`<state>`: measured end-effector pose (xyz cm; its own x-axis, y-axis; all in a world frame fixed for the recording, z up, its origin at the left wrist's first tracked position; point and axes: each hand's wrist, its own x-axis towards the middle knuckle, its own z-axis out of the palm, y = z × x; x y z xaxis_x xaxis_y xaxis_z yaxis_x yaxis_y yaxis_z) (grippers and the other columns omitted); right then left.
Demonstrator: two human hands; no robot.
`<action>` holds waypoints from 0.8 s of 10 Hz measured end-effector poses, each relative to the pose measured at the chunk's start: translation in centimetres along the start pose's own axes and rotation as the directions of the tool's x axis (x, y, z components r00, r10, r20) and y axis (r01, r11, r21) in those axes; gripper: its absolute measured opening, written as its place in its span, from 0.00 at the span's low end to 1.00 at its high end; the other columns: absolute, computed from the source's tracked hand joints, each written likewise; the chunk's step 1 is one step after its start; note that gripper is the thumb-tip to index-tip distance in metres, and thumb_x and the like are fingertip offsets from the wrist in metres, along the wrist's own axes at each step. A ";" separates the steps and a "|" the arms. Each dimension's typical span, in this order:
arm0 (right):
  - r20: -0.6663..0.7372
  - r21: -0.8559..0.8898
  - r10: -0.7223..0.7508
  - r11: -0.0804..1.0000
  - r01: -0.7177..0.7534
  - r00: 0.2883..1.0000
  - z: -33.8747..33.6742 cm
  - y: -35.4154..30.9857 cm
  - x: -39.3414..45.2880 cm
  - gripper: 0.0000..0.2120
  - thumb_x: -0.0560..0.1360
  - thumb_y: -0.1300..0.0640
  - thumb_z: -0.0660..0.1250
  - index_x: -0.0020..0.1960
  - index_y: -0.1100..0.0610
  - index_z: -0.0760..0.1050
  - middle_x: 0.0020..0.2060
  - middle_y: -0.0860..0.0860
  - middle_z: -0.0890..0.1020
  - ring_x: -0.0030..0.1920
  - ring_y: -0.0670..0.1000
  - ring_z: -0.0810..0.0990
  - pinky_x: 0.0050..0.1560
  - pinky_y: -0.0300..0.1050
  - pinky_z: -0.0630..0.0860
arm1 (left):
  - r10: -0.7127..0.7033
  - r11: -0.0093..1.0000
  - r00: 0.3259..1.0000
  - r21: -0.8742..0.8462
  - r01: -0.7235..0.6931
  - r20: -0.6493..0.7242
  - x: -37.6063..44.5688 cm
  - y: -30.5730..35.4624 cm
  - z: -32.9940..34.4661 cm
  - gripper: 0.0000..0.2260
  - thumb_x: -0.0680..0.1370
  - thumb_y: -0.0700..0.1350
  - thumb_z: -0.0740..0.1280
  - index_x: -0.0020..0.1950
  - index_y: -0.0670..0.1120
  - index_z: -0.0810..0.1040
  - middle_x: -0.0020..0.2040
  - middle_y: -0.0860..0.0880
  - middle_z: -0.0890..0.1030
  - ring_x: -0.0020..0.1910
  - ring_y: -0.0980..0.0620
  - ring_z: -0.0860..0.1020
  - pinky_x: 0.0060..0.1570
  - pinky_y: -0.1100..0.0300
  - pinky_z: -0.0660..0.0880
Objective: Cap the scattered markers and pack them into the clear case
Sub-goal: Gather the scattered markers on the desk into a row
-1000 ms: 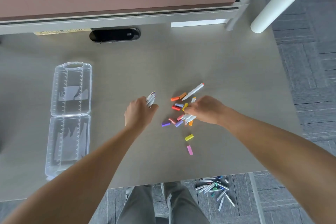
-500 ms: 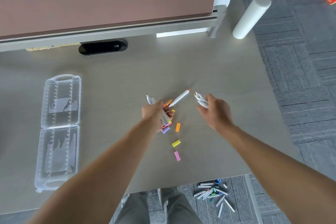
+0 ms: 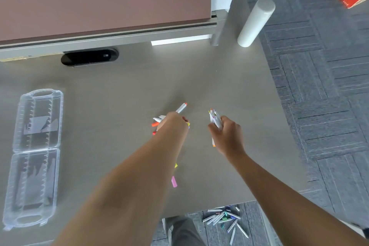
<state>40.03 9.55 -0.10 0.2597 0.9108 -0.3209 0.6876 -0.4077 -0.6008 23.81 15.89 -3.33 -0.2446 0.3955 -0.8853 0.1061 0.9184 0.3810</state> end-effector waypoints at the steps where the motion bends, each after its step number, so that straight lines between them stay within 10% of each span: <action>1: -0.013 0.012 0.005 1.000 -0.005 1.000 -0.4 0.6 0.2 0.14 0.69 0.44 0.60 0.35 0.56 0.69 0.27 0.53 0.77 0.33 0.59 0.77 0.35 0.50 0.74 | 0.166 0.318 0.983 0.939 -0.132 0.082 6.2 -2.1 2.0 0.14 0.75 0.45 0.58 0.56 0.56 0.79 0.64 0.55 0.79 0.57 0.57 0.77 0.39 0.64 0.75; 2: -0.008 0.028 0.022 0.999 -0.022 1.000 -0.9 0.7 0.1 0.13 0.69 0.45 0.60 0.34 0.55 0.67 0.25 0.50 0.75 0.29 0.53 0.75 0.31 0.46 0.70 | 0.016 0.364 0.996 0.928 0.080 -0.092 4.5 -0.8 2.0 0.23 0.73 0.45 0.52 0.65 0.52 0.77 0.67 0.54 0.78 0.63 0.49 0.79 0.51 0.56 0.80; 3: -0.020 0.072 0.065 0.995 -0.063 0.998 -1.4 0.4 -0.1 0.13 0.67 0.47 0.60 0.31 0.55 0.64 0.23 0.48 0.68 0.26 0.50 0.68 0.28 0.44 0.62 | 0.166 0.094 0.986 0.995 -0.037 0.021 5.3 -1.1 2.1 0.14 0.77 0.45 0.56 0.59 0.49 0.77 0.60 0.57 0.76 0.57 0.53 0.75 0.58 0.57 0.77; 4: -0.036 0.154 0.110 0.983 -0.104 0.993 -1.8 -0.1 -0.5 0.15 0.66 0.48 0.60 0.29 0.55 0.59 0.23 0.47 0.62 0.28 0.51 0.60 0.28 0.45 0.58 | -0.140 0.770 0.990 0.625 0.128 -0.031 10.0 -3.7 3.7 0.29 0.64 0.62 0.75 0.61 0.52 0.79 0.50 0.51 0.80 0.47 0.52 0.78 0.52 0.56 0.65; 5: -0.022 0.217 0.152 0.966 -0.144 0.988 -1.9 -0.7 -0.8 0.16 0.67 0.49 0.59 0.29 0.59 0.60 0.23 0.48 0.63 0.28 0.51 0.60 0.30 0.46 0.60 | -0.177 0.909 0.982 -0.394 0.136 -0.070 4.7 -4.1 2.6 0.32 0.69 0.69 0.64 0.56 0.42 0.81 0.41 0.48 0.79 0.34 0.49 0.73 0.36 0.52 0.74; 6: 0.007 0.271 0.161 0.950 -0.157 0.987 -1.6 -1.5 -1.3 0.20 0.69 0.48 0.59 0.33 0.66 0.64 0.24 0.56 0.69 0.28 0.54 0.67 0.31 0.48 0.67 | -0.259 0.749 0.965 -0.638 0.180 -0.032 -4.5 -1.2 -0.7 0.16 0.74 0.49 0.59 0.44 0.43 0.85 0.26 0.48 0.75 0.27 0.48 0.70 0.28 0.60 0.69; 8: 0.128 0.437 0.160 0.877 -0.200 0.979 -0.4 -4.8 -3.0 0.13 0.78 0.57 0.61 0.38 0.63 0.73 0.28 0.57 0.83 0.28 0.59 0.84 0.32 0.49 0.79 | -0.069 0.711 0.998 -0.701 0.059 0.015 -10.1 -0.9 -5.1 0.11 0.72 0.43 0.60 0.31 0.43 0.74 0.23 0.47 0.74 0.22 0.48 0.71 0.30 0.63 0.63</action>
<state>36.25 8.79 4.06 0.2769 0.8181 -0.5040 0.2544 -0.5682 -0.7826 21.27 11.04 6.61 -0.2370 0.3313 -0.9133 -0.6149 0.6766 0.4051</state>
